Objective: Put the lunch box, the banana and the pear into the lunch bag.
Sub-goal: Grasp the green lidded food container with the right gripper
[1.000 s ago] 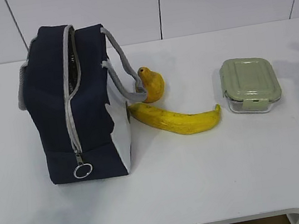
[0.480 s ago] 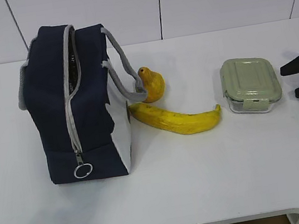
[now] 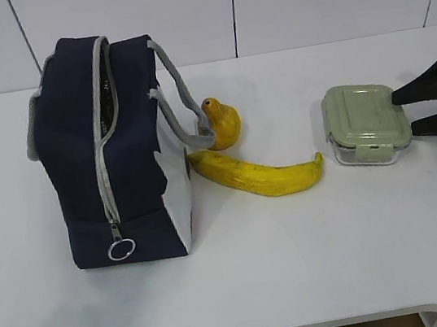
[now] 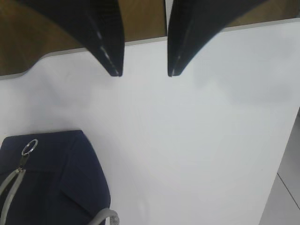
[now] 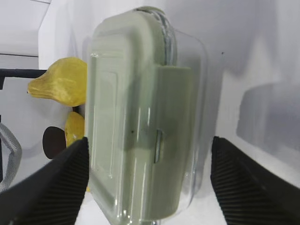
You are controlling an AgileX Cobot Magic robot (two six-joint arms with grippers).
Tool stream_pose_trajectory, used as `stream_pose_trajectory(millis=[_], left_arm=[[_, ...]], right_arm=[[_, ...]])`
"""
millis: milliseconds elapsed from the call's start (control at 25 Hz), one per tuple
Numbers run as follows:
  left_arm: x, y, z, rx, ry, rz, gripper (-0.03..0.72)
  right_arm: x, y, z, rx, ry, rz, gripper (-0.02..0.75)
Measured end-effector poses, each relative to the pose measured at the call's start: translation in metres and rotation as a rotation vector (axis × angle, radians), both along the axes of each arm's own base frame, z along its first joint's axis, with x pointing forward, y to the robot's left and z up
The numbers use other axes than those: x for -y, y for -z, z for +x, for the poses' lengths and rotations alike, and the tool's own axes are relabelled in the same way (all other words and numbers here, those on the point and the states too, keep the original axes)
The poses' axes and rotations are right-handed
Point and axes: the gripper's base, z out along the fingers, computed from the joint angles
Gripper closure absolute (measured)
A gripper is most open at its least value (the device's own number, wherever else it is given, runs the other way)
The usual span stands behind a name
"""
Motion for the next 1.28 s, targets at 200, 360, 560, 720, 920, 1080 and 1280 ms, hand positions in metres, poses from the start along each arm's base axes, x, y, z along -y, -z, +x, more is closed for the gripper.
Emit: stream_pose_trajectory(millis=[200, 360, 560, 720, 920, 1080, 1280], left_arm=[[0.000, 0.000, 0.000, 0.000, 0.000, 0.000, 0.448], [0.000, 0.000, 0.000, 0.000, 0.000, 0.000, 0.448], [0.000, 0.000, 0.000, 0.000, 0.000, 0.000, 0.448], [0.000, 0.000, 0.000, 0.000, 0.000, 0.000, 0.448], [0.000, 0.000, 0.000, 0.000, 0.000, 0.000, 0.448], [0.000, 0.000, 0.000, 0.000, 0.000, 0.000, 0.448], [0.000, 0.000, 0.000, 0.000, 0.000, 0.000, 0.448]], right_arm=[[-0.007, 0.000, 0.002, 0.019, -0.023, -0.006, 0.134], [-0.008, -0.002, 0.005, 0.051, -0.015, 0.004, 0.145], [-0.012, 0.004, 0.009, 0.048, -0.025, 0.010, 0.148], [-0.015, 0.009, 0.012, 0.044, -0.031, 0.014, 0.148], [-0.018, 0.006, 0.018, 0.063, -0.034, 0.014, 0.149], [-0.022, 0.014, 0.020, 0.049, -0.040, 0.026, 0.151], [-0.022, 0.018, 0.021, 0.043, -0.035, 0.034, 0.155]])
